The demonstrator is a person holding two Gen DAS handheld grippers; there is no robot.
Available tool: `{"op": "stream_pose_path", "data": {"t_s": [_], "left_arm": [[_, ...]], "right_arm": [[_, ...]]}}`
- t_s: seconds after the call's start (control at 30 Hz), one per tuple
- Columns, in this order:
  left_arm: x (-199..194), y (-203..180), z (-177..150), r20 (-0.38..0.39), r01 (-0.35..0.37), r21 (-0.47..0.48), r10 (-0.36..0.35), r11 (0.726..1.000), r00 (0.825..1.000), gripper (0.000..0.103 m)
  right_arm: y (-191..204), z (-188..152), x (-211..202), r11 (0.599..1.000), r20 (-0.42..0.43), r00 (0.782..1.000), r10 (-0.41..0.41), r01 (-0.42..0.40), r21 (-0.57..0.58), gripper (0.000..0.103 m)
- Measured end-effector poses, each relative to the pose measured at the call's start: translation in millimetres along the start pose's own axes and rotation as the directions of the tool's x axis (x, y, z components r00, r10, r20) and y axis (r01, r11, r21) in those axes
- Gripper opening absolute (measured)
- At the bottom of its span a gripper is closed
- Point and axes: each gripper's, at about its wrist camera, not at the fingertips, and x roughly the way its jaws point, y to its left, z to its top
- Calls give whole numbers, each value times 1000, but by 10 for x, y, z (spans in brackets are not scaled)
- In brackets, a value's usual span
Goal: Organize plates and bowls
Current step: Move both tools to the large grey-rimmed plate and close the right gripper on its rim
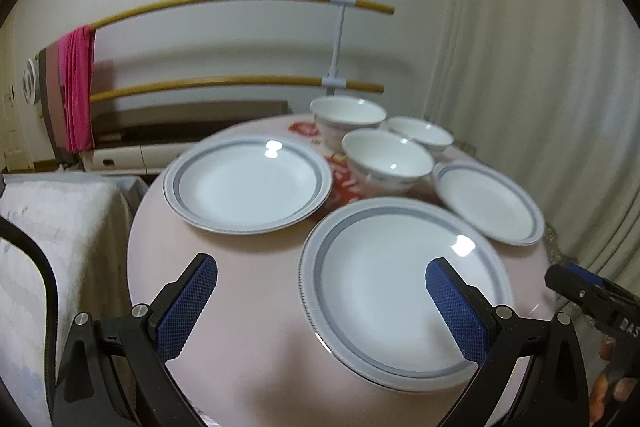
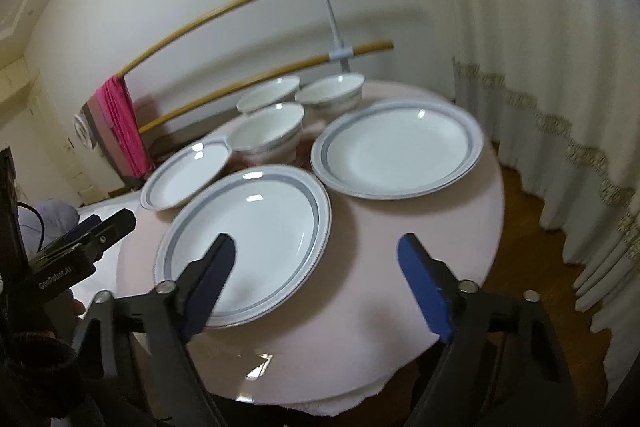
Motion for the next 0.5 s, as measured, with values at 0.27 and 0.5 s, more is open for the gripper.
{"op": "stream_pose_path", "data": {"t_s": [0.27, 0.5], "left_arm": [[474, 148, 99, -129, 24, -10, -25, 1000, 991, 80], [736, 286, 95, -222, 65, -35, -72, 997, 973, 80]], "right_arm": [[-94, 64, 447, 999, -126, 992, 29, -26, 25, 49], [-132, 87, 654, 996, -201, 976, 86, -76, 56, 30]]}}
